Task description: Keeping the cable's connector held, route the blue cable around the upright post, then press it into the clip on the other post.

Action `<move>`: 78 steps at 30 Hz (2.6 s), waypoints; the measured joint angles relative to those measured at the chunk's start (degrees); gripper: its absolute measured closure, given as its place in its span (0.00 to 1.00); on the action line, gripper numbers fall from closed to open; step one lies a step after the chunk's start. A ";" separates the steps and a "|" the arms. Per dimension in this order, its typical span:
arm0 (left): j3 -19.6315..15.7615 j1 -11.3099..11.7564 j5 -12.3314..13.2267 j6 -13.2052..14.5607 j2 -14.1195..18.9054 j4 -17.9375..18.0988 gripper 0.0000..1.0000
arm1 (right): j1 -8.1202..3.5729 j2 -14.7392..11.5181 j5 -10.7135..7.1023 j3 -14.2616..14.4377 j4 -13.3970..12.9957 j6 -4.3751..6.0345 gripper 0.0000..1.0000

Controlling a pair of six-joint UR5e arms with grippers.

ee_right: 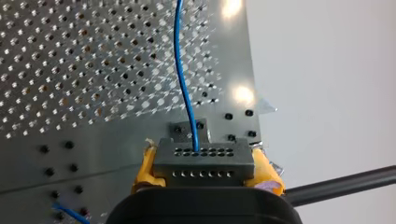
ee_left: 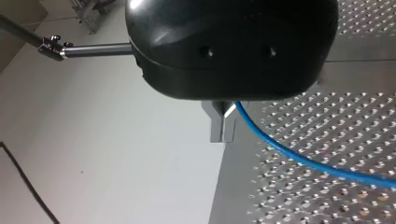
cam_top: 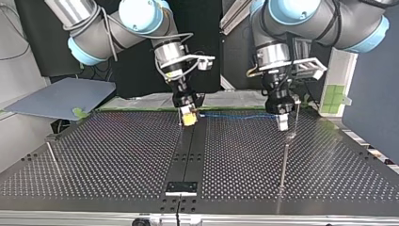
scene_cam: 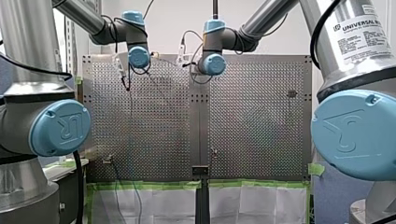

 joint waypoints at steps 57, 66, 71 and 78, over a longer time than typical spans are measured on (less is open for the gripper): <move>14.13 24.31 23.24 -11.06 -12.52 -3.52 1.00 | -0.95 12.11 -2.37 -18.80 6.64 0.81 1.00; 14.32 24.38 26.66 -12.48 -13.98 -3.10 1.00 | -1.37 14.70 -2.34 -19.58 6.58 0.82 1.00; 14.33 24.01 26.91 -12.58 -16.05 -3.13 1.00 | -1.79 14.94 -2.33 -19.74 6.51 0.83 1.00; 14.33 23.62 26.98 -12.36 -18.07 -2.95 1.00 | -2.06 15.91 -2.57 -19.76 6.71 0.59 1.00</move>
